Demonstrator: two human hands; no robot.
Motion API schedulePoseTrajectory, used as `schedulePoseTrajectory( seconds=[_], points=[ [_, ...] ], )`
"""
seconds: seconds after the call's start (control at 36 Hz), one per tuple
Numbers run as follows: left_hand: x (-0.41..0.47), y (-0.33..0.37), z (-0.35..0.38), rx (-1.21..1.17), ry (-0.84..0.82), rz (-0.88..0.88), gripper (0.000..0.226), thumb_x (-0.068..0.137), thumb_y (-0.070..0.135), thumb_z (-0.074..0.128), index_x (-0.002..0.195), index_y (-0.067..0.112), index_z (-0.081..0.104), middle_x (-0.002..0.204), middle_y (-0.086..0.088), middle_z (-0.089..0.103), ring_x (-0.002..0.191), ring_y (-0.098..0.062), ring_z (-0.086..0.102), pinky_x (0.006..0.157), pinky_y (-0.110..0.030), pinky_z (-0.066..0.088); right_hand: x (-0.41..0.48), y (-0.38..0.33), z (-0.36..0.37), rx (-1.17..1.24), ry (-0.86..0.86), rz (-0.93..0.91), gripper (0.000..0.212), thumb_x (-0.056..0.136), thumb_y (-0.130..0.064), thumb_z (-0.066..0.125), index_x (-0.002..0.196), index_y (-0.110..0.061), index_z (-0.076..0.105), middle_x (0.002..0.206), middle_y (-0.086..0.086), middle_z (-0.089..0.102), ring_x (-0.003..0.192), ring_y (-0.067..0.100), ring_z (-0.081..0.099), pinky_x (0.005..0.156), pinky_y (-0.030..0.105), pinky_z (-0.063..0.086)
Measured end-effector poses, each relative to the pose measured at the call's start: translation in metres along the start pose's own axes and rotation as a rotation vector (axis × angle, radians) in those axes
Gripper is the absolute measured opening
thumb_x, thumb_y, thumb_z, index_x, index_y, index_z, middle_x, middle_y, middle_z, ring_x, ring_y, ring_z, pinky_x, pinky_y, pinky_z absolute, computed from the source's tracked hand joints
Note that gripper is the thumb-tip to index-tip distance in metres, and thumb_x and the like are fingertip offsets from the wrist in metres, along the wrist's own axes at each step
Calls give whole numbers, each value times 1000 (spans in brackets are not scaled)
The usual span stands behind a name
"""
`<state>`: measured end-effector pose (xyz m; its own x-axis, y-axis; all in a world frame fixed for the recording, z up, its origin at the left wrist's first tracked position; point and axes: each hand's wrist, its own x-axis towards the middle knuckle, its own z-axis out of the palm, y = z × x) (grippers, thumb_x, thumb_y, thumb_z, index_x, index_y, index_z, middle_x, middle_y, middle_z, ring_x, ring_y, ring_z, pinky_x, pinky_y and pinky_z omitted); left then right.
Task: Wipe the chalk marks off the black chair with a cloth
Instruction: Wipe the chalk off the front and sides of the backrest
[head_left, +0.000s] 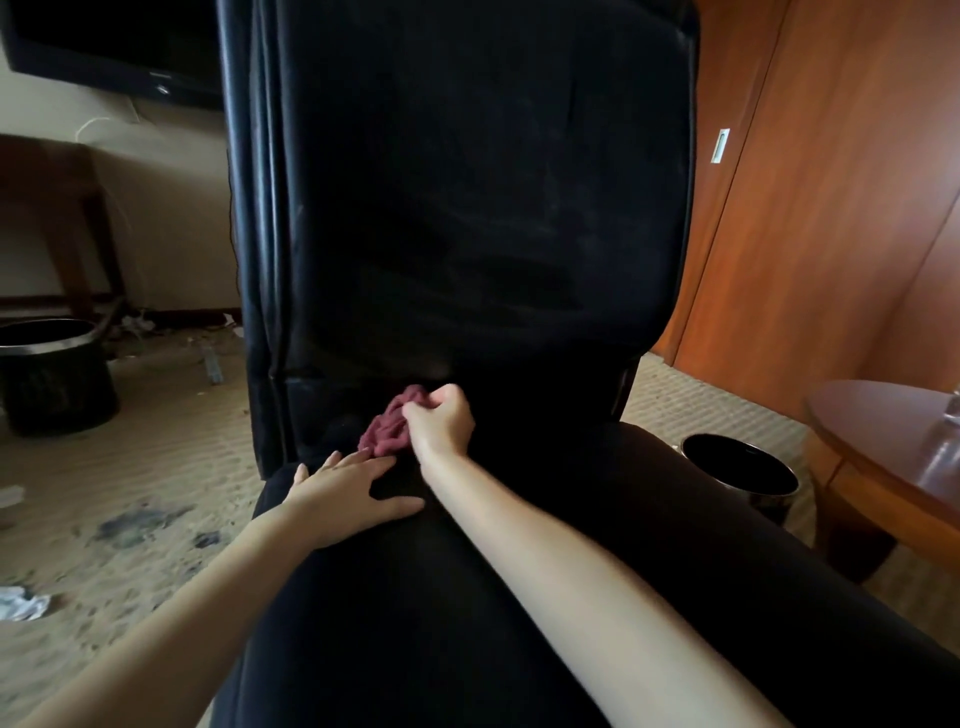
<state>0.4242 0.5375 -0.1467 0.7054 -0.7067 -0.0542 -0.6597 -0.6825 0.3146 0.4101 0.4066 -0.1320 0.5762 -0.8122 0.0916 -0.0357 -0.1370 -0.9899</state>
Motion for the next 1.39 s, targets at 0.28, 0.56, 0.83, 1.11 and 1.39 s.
schedulePoseTrajectory(
  seconds=[0.28, 0.56, 0.83, 1.11, 1.39],
  points=[
    [9, 10, -9, -18, -83, 12, 84, 79, 72, 49, 149, 37, 20, 160, 7, 7, 147, -20, -3, 115, -49, -5, 84, 3, -179, 54, 711, -37, 16, 90, -11, 52, 102, 0, 55, 94, 20, 66, 85, 28, 68, 69, 30, 51],
    [-19, 17, -14, 91, -90, 68, 83, 86, 68, 42, 152, 29, 11, 160, 4, 7, 147, -20, 3, 119, -43, 10, 128, 46, -197, 28, 708, 50, 14, 82, -22, 41, 95, -22, 47, 79, 18, 64, 48, 24, 57, 43, 32, 47],
    [-36, -1, -18, -171, -216, 116, 89, 83, 58, 57, 152, 29, 7, 156, 18, -4, 143, -6, -13, 115, -31, -7, 68, 22, -59, 15, 268, -3, 15, 89, -17, 55, 81, -4, 55, 63, 17, 66, 50, 28, 65, 54, 49, 59],
    [-40, -2, -15, -194, -200, 123, 88, 85, 59, 55, 152, 30, 7, 158, 15, -5, 144, -7, -12, 116, -32, -7, 16, -2, 30, 57, 48, 25, 13, 83, -7, 51, 73, -15, 53, 75, 15, 69, 54, 27, 65, 59, 48, 60],
    [-33, -13, -10, -293, -135, 248, 59, 51, 86, 52, 103, 62, 41, 132, 25, 43, 131, -2, 32, 117, -51, 6, -26, -15, 76, -66, -273, -162, 19, 90, -15, 61, 94, 0, 72, 88, 17, 71, 86, 31, 67, 75, 30, 57]
  ],
)
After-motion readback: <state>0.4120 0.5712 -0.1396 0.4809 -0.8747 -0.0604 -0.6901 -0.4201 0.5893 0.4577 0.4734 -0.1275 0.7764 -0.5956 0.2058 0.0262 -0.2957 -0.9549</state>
